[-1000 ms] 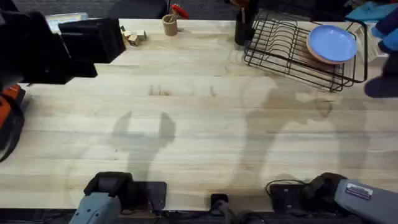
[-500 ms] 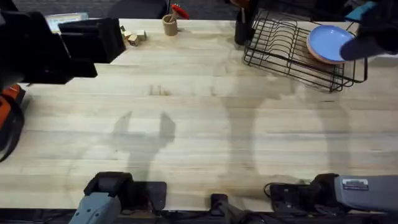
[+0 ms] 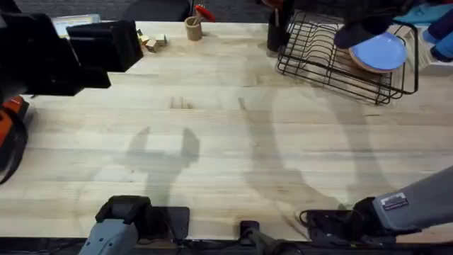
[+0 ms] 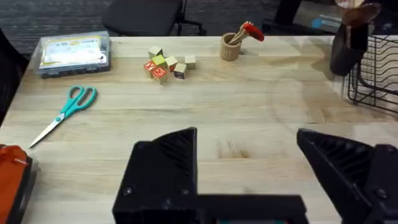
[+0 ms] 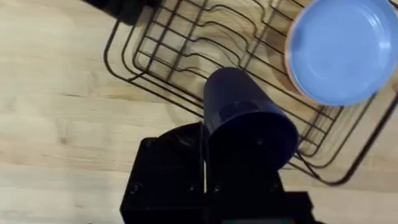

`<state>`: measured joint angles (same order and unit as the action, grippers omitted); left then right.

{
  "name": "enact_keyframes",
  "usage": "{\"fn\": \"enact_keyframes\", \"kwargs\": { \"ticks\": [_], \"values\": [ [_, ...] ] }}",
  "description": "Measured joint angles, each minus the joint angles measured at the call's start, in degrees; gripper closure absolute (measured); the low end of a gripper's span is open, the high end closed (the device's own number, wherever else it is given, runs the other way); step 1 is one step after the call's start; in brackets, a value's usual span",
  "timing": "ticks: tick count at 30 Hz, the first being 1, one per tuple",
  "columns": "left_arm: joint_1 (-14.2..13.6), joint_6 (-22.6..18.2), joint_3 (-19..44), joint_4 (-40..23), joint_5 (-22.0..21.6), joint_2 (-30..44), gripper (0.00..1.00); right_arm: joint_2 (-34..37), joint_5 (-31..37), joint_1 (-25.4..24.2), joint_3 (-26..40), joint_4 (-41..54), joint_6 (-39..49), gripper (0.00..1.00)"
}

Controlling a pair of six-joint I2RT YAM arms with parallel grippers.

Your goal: Pick up the cup on the table and put them onto the rack.

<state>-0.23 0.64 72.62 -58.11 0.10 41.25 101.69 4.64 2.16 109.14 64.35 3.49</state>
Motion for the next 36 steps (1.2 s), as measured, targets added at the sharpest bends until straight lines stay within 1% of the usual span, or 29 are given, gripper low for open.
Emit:
{"fn": "enact_keyframes", "kwargs": {
  "ticks": [8, 14, 18, 26, 30, 36],
  "values": [
    [0.0, 0.0, 0.0, 0.0, 0.0, 0.0, 0.007, 2.5, -0.3, 2.0, 0.0, -3.1, 2.9, 0.972],
    [0.0, 0.0, 0.0, 0.0, 0.0, 0.0, 0.007, 3.5, -3.8, 2.3, 0.1, -5.4, 4.5, 0.972],
    [0.0, 0.0, 0.0, 0.0, 0.0, 0.0, 0.009, 6.4, -4.9, 2.9, 0.2, -6.9, 4.9, 0.972],
    [0.0, 0.0, 0.0, 0.0, -0.1, 0.0, 0.009, 8.8, -5.2, 4.2, 0.2, -8.8, 5.2, 0.971],
    [0.0, 0.0, 0.0, 0.0, 0.0, 0.0, 0.008, 11.2, -5.1, 5.4, 0.2, -9.6, 5.2, 0.971],
    [0.0, 0.0, 0.0, 0.0, 0.0, 0.0, 0.008, 14.0, -2.2, 7.7, 0.2, -9.7, 5.2, 0.972]
  ]
}}
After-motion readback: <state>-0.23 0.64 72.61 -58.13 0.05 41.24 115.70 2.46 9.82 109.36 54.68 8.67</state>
